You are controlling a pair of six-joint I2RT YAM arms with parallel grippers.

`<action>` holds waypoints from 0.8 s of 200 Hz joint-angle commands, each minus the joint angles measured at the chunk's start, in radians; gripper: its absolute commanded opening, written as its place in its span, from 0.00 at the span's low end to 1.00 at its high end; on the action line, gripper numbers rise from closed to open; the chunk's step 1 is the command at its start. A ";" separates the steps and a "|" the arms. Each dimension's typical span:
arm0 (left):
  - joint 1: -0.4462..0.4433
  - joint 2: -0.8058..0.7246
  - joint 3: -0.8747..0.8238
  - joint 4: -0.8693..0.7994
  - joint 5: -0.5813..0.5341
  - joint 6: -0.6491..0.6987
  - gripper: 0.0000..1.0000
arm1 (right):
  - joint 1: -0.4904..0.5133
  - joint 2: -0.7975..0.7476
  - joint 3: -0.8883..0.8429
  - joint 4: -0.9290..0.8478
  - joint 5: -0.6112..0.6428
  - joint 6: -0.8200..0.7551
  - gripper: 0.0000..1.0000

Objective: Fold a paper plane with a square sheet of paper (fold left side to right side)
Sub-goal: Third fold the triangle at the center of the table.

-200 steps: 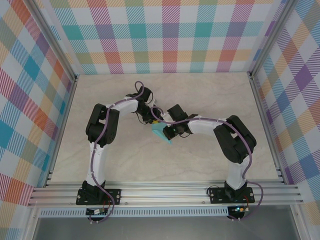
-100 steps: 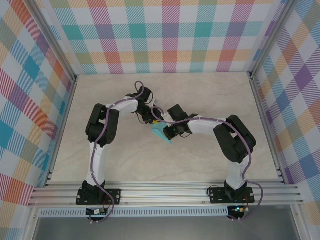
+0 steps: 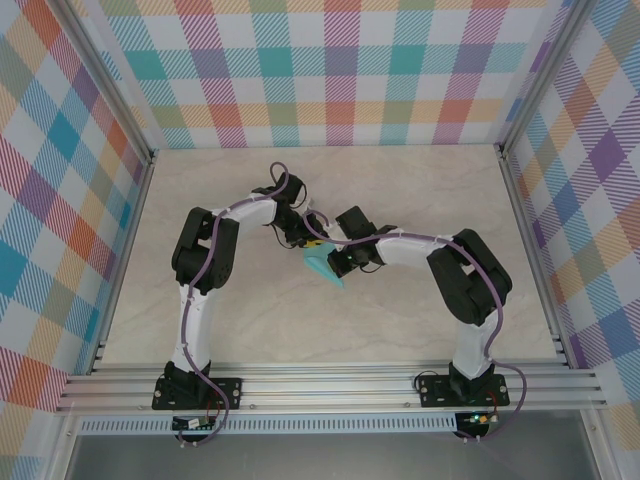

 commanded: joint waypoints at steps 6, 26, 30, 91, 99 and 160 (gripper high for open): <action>-0.036 0.069 -0.011 -0.059 -0.061 0.023 0.21 | -0.004 0.030 0.029 -0.027 -0.009 0.002 0.00; -0.036 0.068 -0.011 -0.058 -0.061 0.022 0.21 | -0.005 0.041 0.028 -0.033 -0.018 0.003 0.00; -0.036 0.068 -0.011 -0.058 -0.061 0.022 0.21 | -0.005 0.043 0.028 -0.034 -0.018 0.003 0.00; -0.035 0.047 0.004 -0.083 -0.061 0.044 0.22 | -0.005 0.048 0.007 -0.074 -0.026 0.019 0.00; -0.035 0.040 0.013 -0.097 -0.064 0.051 0.22 | -0.005 0.049 0.005 -0.079 -0.031 0.021 0.00; 0.013 -0.009 0.118 -0.208 -0.048 0.105 0.36 | -0.006 0.049 -0.013 -0.091 -0.077 0.009 0.00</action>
